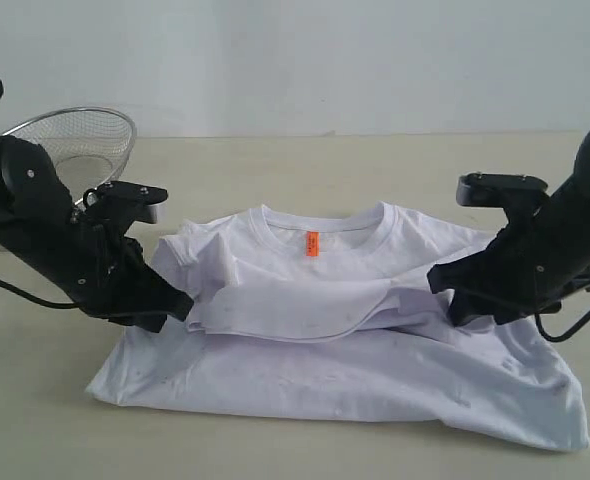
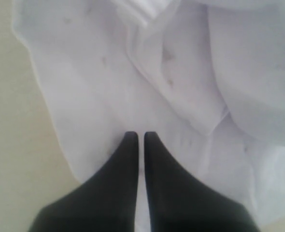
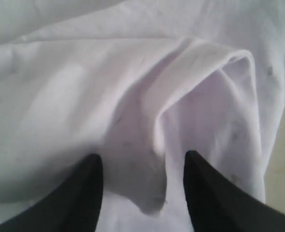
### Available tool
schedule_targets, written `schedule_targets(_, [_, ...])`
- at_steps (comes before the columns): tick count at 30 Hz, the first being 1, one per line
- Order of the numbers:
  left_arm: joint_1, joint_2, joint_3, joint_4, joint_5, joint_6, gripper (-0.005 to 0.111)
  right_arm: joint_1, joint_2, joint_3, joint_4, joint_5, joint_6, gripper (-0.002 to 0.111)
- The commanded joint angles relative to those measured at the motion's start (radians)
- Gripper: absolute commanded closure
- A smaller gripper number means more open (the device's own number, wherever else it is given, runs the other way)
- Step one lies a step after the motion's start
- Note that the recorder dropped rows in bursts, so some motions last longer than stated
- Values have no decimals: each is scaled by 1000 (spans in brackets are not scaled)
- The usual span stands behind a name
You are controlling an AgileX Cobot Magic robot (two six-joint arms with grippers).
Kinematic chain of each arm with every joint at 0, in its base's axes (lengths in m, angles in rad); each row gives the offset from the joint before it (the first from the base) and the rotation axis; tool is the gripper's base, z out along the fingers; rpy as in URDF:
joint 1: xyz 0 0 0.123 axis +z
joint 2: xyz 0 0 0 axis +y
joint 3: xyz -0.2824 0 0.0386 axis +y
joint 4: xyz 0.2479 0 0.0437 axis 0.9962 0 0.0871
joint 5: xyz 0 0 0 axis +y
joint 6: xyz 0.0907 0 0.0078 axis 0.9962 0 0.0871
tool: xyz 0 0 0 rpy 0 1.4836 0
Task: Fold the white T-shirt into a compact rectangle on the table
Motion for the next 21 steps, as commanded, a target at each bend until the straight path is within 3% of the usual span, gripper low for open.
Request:
schedule_targets(1, [-2,-3,-6,-4,5,4,102,-4,16,-3,18,-29,-10,73])
schedule_targets(4, [-2,-3,-6,-4,5,4,102,-4,16,-3,18,-38,-39,104])
schedule_targets(5, [-2,-3,-6,-4,5,4,102,-4,16,-3,19,-39,-48,108])
schedule_targets(12, [-2,-3,-6,-4,2,4,102,-4,-17,-39,19,-91,-63,108])
schedule_targets(21, [-2,-3,-6,-4,-1,4,102,-55,-7,-245,-15,-125,-36,108])
